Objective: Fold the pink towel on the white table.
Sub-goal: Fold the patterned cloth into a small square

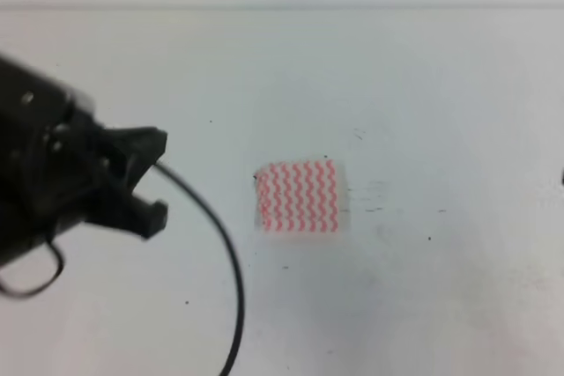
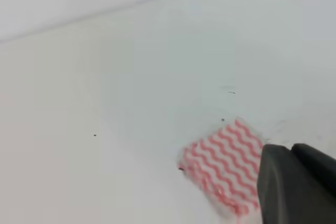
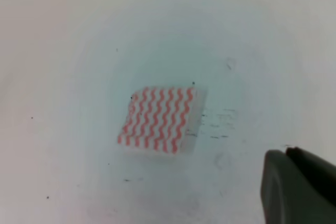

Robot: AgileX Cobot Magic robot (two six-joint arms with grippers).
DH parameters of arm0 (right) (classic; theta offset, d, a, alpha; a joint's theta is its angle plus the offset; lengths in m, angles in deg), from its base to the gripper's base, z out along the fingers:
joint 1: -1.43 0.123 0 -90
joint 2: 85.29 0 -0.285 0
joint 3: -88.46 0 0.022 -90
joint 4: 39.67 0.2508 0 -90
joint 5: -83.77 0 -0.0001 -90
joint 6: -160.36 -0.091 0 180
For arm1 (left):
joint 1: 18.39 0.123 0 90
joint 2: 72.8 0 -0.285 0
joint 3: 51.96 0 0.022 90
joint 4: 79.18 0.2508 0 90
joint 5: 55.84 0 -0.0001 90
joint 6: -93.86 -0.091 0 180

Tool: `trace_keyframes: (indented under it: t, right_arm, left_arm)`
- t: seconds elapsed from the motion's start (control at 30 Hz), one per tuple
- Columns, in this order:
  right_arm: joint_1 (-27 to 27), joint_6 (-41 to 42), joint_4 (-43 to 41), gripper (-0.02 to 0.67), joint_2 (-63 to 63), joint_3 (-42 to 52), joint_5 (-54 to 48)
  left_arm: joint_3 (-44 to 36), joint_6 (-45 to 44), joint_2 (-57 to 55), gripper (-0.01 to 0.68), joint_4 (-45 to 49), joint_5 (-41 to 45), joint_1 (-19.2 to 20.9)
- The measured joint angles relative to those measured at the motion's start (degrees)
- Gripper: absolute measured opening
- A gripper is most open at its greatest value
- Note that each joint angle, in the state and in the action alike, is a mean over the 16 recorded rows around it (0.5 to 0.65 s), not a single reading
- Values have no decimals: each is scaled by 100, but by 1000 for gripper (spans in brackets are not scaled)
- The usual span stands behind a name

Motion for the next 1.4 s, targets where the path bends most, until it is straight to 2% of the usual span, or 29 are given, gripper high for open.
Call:
trace_keyframes:
  t: [0.3, 0.77, 1.03, 1.4]
  right_arm:
    - [0, 112, 123, -18, -1816, 1342, 528]
    - [0, 668, 534, -18, -3683, 2512, 1379]
    - [1, 787, 614, -18, -4079, 3245, 2299]
    - [-6, 785, 528, -18, -4129, 4323, 3321]
  left_arm:
    - [-1294, -152, 2201, -4, -301, -399, -39]
    - [-3312, -76, 5347, -5, -543, -750, -44]
    - [-3990, -74, 6094, -5, -650, -1457, -44]
    - [-4114, -75, 6162, -5, -733, -1836, -44]
